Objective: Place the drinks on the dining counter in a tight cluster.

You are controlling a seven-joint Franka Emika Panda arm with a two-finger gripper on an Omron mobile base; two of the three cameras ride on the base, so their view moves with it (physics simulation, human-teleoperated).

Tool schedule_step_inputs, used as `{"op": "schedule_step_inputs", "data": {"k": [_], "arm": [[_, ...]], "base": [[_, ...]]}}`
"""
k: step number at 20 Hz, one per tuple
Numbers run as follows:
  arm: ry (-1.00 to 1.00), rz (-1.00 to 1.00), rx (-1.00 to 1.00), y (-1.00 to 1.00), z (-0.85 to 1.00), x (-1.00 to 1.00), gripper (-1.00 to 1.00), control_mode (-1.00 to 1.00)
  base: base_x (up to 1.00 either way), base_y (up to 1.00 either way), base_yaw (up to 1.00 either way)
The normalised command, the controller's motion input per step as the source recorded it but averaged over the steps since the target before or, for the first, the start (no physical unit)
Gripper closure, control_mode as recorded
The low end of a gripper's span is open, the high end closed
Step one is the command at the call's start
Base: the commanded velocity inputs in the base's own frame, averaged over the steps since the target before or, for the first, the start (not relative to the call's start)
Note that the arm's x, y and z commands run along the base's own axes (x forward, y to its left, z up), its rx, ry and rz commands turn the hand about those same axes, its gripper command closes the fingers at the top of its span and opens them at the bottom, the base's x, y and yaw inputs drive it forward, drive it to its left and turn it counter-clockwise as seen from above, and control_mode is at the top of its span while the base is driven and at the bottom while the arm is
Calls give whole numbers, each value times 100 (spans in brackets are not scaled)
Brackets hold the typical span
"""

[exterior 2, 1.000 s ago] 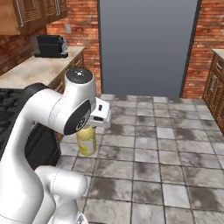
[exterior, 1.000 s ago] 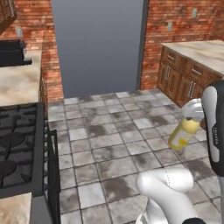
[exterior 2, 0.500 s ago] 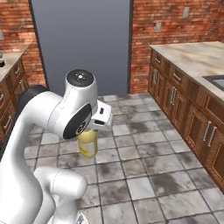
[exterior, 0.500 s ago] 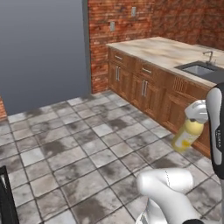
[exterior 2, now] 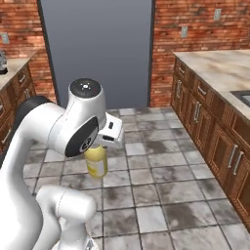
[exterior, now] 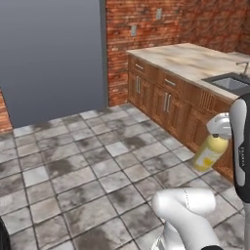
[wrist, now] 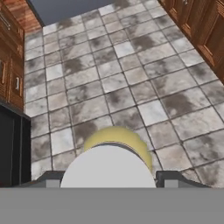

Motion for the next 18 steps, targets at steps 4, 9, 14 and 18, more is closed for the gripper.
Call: {"op": "schedule_step_inputs", "data": {"k": [4, 9, 14, 18], "arm": [[0, 0, 0, 0, 0, 0, 100, 100], [0, 0, 0, 0, 0, 0, 100, 100], [0, 0, 0, 0, 0, 0, 100, 100], [0, 0, 0, 0, 0, 0, 100, 100]], "base": [[-19, -100, 0], [-44, -100, -2], [-44, -99, -27], [-57, -66, -41]]}}
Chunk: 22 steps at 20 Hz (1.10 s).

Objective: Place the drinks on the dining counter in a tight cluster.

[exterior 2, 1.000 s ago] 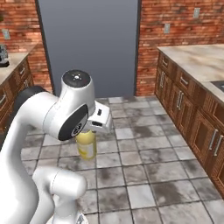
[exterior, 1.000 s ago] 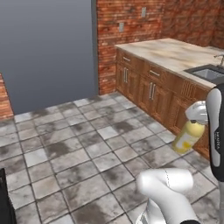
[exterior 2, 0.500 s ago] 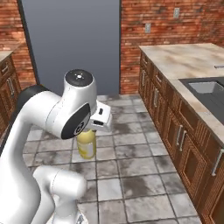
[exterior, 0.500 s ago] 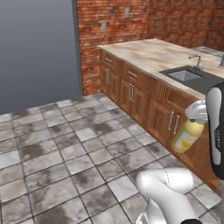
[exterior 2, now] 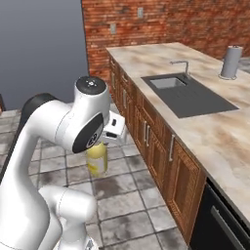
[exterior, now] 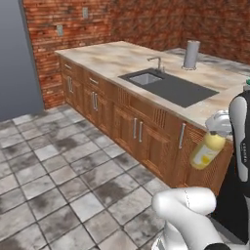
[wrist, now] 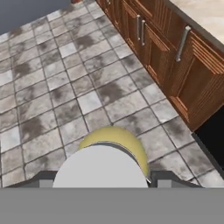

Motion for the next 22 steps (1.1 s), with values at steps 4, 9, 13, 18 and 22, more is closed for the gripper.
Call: {"op": "schedule_step_inputs", "data": {"k": [4, 9, 13, 18, 22], "arm": [[0, 0, 0, 0, 0, 0, 100, 100], [0, 0, 0, 0, 0, 0, 100, 100], [0, 0, 0, 0, 0, 0, 100, 100], [0, 0, 0, 0, 0, 0, 100, 100], [0, 0, 0, 0, 0, 0, 100, 100]], "base": [[-88, -49, -7], [-100, -54, 5], [-89, -56, 7], [-51, -85, -23], [-36, 1, -74]]}}
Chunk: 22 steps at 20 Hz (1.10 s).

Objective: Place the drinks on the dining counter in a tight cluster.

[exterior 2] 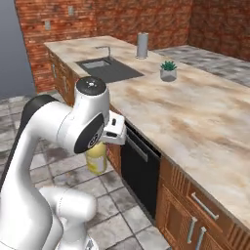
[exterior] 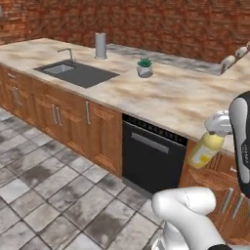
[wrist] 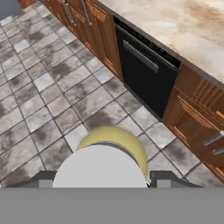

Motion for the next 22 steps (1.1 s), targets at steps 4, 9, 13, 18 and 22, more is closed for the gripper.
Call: {"op": "schedule_step_inputs", "data": {"k": [4, 9, 13, 18, 22], "arm": [[0, 0, 0, 0, 0, 0, 100, 100], [0, 0, 0, 0, 0, 0, 100, 100], [0, 0, 0, 0, 0, 0, 100, 100], [0, 0, 0, 0, 0, 0, 100, 100], [0, 0, 0, 0, 0, 0, 100, 100]], "base": [[-4, 5, -94], [0, -24, -83], [-16, -57, -47], [1, -74, 18], [1, -100, 34]]}}
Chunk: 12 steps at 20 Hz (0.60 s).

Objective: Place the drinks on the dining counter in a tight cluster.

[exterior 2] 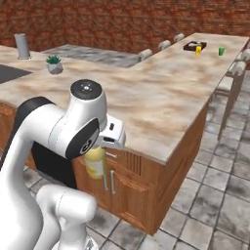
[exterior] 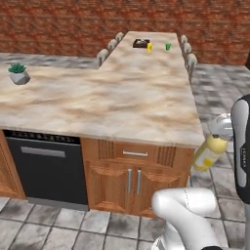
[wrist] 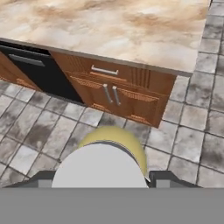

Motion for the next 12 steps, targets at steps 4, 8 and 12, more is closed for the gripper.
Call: {"op": "schedule_step_inputs", "data": {"k": [4, 8, 12], "arm": [[0, 0, 0, 0, 0, 0, 100, 100], [0, 0, 0, 0, 0, 0, 100, 100], [0, 0, 0, 0, 0, 0, 100, 100]], "base": [[21, -100, 31], [31, -100, 30], [56, -100, 31]]}}
